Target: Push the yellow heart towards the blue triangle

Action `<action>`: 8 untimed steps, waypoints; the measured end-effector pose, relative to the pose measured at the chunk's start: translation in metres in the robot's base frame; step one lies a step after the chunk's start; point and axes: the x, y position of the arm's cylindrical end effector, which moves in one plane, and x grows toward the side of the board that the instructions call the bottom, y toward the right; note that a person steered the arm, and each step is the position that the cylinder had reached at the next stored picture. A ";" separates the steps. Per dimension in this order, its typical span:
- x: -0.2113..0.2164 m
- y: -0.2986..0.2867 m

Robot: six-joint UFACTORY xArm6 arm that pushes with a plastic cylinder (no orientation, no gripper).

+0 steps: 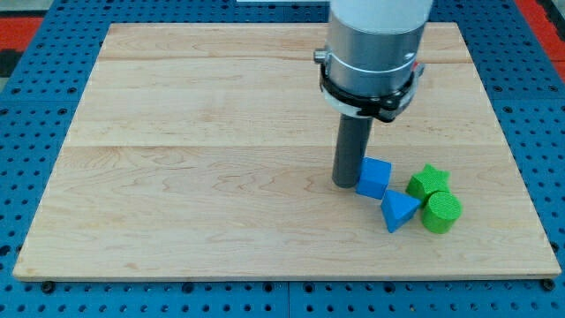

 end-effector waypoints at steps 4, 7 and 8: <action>-0.023 -0.010; -0.069 0.091; -0.123 0.097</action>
